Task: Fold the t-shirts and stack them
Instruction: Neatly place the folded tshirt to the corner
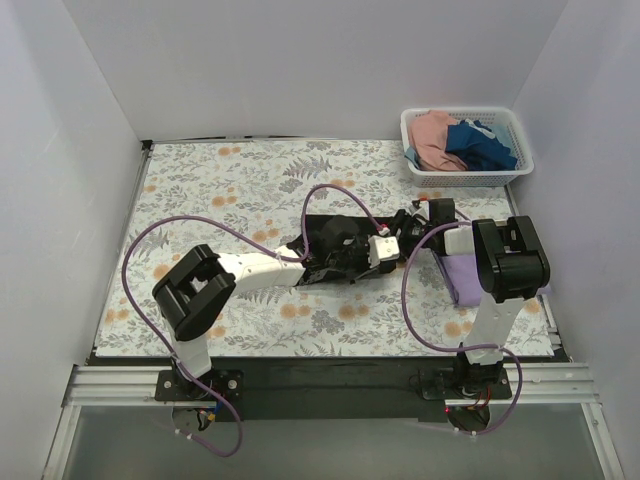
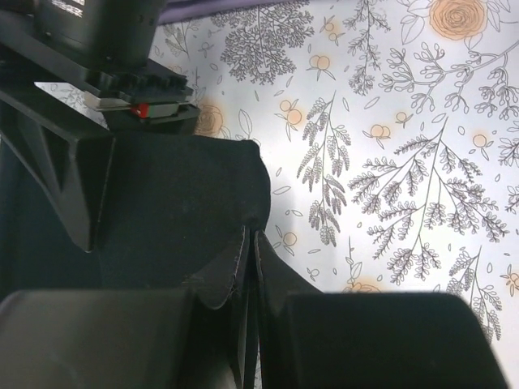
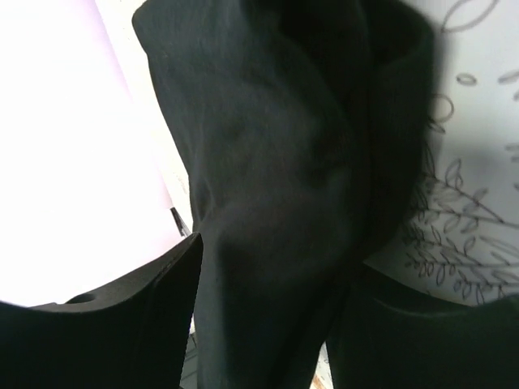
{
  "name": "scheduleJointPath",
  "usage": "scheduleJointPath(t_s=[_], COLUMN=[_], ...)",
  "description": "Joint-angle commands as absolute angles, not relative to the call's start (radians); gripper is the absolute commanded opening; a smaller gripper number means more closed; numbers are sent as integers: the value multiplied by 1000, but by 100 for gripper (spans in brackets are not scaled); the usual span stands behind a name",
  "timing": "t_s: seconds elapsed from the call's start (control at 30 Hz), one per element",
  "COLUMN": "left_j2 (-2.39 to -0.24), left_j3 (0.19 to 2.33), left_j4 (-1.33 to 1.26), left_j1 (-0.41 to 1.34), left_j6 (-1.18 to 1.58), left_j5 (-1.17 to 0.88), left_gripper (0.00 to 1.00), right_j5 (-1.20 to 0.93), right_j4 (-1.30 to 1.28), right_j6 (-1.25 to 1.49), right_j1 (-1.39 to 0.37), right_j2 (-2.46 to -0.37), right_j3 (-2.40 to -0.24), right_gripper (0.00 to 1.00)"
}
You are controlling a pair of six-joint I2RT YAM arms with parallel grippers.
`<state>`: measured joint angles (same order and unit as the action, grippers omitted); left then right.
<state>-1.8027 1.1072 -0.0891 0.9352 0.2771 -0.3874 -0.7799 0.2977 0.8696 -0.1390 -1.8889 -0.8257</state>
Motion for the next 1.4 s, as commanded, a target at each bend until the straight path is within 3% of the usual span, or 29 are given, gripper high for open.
scheduleJointPath(t_s=[0.0, 0.17, 0.2, 0.27, 0.3, 0.33, 0.4, 0.43, 0.67, 0.77, 1.0, 1.37], left_j2=[-1737, -1715, -1710, -1701, -1695, -1680, -1661, -1652, -1497, -1444, -1359, -1327], left_j3=[1103, 1107, 1129, 1166, 1190, 1201, 1221, 1229, 1163, 1105, 1008, 1014], left_j4=[-81, -23, -5, 141, 173, 239, 323, 390, 475, 503, 492, 571], left_j1=[937, 936, 937, 937, 937, 936, 933, 931, 806, 770, 637, 617], left_j6=[288, 264, 255, 222, 236, 257, 261, 265, 466, 433, 419, 367], left_j5=[-434, -506, -556, -595, -589, -583, -597, -623, -678, -599, -557, -485], left_gripper=[0, 1, 7, 23, 41, 52, 79, 80, 82, 83, 84, 85], right_j5=[-732, -710, -710, -690, -672, -642, -605, -576, -454, -401, -247, -38], right_j4=[311, 255, 200, 85, -45, -93, -269, -337, -650, -744, -833, -986], right_j6=[853, 760, 723, 565, 513, 408, 312, 266, -35, -126, -330, -478], right_j1=[-144, -144, -147, -156, -167, -170, -176, -176, -175, -175, -164, -140], right_j2=[-1927, -1895, -1879, -1856, -1821, -1801, -1755, -1744, -1605, -1557, -1361, -1189], right_j3=[-850, -893, -917, -968, -1012, -1025, -1072, -1089, -1106, -1108, -1120, -1196], right_gripper=[63, 48, 46, 42, 40, 34, 18, 2, 1, 1, 1, 1])
